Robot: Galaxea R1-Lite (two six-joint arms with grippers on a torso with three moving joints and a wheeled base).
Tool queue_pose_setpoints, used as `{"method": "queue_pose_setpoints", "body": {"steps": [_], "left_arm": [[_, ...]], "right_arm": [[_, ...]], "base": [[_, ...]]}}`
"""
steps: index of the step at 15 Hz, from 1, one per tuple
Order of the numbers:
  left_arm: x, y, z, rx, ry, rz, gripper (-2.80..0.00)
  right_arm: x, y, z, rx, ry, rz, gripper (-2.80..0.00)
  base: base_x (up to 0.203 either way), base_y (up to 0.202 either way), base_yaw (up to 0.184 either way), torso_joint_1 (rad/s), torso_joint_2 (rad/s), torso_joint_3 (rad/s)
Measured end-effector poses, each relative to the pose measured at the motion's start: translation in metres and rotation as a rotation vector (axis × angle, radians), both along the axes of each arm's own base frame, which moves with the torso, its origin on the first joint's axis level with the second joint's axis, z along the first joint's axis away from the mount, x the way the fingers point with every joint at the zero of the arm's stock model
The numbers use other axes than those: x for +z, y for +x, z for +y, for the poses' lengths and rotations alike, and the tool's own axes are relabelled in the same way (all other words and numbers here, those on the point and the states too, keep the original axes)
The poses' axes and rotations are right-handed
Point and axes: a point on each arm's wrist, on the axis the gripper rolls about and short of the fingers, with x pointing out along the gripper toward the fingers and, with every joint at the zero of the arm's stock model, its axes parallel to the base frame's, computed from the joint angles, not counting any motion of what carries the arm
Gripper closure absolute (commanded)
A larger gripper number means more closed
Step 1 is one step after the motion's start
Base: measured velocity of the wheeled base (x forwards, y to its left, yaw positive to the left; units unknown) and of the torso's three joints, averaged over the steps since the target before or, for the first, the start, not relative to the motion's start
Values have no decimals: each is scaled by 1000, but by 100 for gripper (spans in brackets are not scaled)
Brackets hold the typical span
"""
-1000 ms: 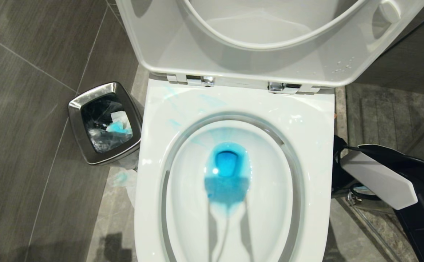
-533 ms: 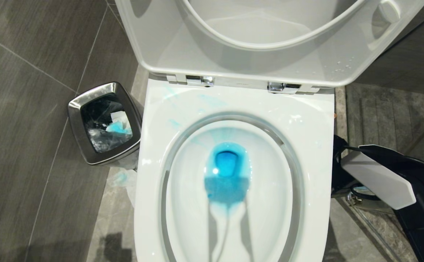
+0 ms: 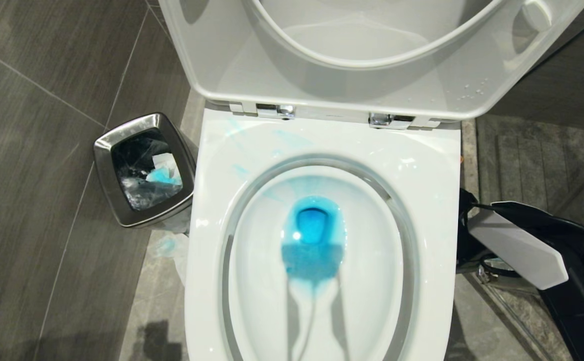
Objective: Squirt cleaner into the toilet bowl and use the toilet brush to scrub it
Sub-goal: Pour in the cleaning agent
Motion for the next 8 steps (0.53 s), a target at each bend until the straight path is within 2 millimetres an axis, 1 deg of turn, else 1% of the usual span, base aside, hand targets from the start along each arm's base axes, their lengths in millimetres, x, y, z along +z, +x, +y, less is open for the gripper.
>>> {"method": "queue_pose_setpoints", "body": {"steps": [5,8], "left_arm": [[0,0,0,0,-1,0,0],[0,0,0,0,0,0,0]], "right_arm": [[2,6,1,3,-3,-35,-280],[0,8,1,3,-5,-40,-280]], "base": [[0,0,0,0,0,0],[0,0,0,0,0,0]]}}
